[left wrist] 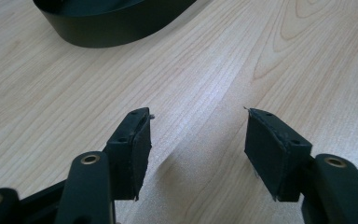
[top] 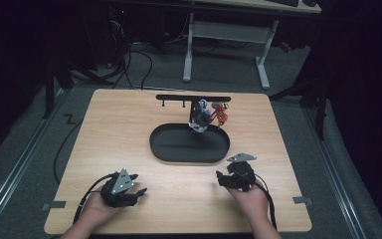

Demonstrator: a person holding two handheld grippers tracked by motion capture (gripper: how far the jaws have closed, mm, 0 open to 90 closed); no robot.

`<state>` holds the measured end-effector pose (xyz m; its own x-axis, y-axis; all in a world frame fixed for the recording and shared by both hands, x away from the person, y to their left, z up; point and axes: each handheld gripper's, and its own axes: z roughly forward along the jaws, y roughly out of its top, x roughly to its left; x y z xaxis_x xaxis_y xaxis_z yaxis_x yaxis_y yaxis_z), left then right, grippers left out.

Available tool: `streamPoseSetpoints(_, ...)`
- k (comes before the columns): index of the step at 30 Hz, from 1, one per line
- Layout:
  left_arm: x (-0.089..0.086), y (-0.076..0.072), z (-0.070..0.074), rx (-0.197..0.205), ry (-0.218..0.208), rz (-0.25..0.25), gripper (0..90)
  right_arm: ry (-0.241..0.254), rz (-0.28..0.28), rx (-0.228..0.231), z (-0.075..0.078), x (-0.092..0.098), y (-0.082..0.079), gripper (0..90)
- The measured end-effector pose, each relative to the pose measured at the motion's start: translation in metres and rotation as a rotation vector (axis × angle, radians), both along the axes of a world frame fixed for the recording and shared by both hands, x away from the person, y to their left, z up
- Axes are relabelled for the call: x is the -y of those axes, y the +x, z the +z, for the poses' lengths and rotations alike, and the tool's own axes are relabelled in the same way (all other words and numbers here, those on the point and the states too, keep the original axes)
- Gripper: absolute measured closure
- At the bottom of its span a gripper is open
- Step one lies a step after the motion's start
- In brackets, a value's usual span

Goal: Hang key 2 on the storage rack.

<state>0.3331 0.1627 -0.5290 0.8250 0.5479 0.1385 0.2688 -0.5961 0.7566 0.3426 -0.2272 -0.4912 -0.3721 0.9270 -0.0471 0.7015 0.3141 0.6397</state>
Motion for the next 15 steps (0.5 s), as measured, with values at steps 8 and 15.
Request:
streamPoseSetpoints(8, 0.000, -0.001, 0.000, -0.011, -0.019, 0.002, 41.1, 0.069, -0.016, 0.152, -0.031, 0.010, -0.048, 30.8)
streamPoseSetpoints(15, 0.002, -0.002, 0.002, -0.011, -0.062, 0.002, 41.6, 0.178, -0.048, 0.190, -0.028, 0.030, -0.057, 28.6)
